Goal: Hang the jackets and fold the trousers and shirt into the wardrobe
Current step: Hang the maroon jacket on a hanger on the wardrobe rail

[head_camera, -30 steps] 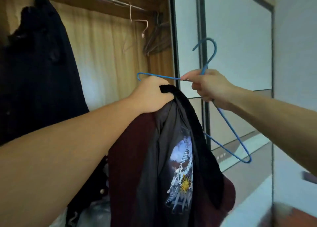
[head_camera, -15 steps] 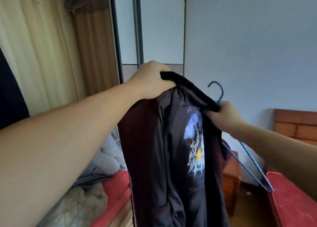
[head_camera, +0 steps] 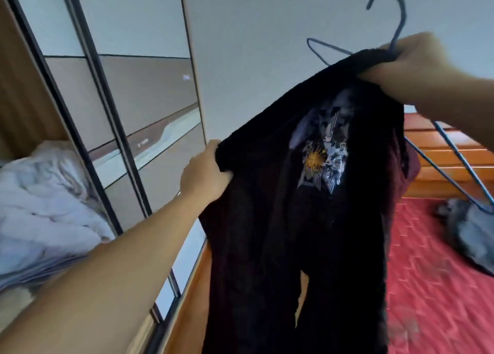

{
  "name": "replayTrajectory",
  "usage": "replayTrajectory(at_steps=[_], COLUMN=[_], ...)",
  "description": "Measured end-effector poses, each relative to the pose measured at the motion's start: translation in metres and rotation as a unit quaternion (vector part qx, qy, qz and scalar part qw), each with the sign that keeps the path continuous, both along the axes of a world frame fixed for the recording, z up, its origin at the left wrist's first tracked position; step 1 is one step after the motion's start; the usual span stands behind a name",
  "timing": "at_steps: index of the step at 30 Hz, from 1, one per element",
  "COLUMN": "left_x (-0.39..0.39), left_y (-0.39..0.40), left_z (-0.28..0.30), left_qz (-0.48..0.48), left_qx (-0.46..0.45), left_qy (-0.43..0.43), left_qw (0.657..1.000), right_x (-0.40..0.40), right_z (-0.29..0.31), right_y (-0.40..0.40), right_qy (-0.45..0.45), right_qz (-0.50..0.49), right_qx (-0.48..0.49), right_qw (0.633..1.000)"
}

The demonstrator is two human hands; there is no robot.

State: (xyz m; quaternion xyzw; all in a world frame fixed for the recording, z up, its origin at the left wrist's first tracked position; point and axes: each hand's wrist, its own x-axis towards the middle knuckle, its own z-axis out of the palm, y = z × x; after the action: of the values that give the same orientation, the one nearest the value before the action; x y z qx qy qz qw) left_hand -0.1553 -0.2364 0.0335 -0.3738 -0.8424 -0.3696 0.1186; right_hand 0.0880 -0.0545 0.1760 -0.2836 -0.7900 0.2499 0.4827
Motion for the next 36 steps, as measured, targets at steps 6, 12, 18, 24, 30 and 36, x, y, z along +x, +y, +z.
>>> replayTrajectory(at_steps=[6, 12, 18, 24, 30, 36], left_x=[0.041, 0.086, 0.129, 0.156, 0.15, 0.143], left_y=[0.035, 0.052, 0.092, 0.14, 0.15, 0.141], left_z=[0.029, 0.081, 0.119, 0.109, 0.107, 0.104], left_qz=[-0.172, -0.387, -0.392, -0.28, -0.185, -0.142], left_qx=[0.028, 0.012, -0.125, -0.08, -0.067, -0.069], left_qy=[-0.215, -0.319, -0.262, -0.085, -0.072, -0.051], left_qw=[0.961, 0.865, 0.873, 0.953, 0.978, 0.986], right_x=[0.088, 0.149, 0.181, 0.197, 0.188, 0.179], right_z=[-0.035, -0.087, -0.145, -0.195, -0.177, -0.186], right_y=[0.042, 0.075, 0.093, 0.083, 0.069, 0.042], right_qy=[-0.022, -0.069, -0.078, -0.055, 0.236, 0.21], right_qz=[-0.048, -0.09, -0.115, -0.033, 0.034, 0.202], right_qx=[-0.086, -0.15, -0.198, -0.287, -0.322, -0.399], right_qw=[0.995, 0.982, 0.97, 0.956, 0.916, 0.869])
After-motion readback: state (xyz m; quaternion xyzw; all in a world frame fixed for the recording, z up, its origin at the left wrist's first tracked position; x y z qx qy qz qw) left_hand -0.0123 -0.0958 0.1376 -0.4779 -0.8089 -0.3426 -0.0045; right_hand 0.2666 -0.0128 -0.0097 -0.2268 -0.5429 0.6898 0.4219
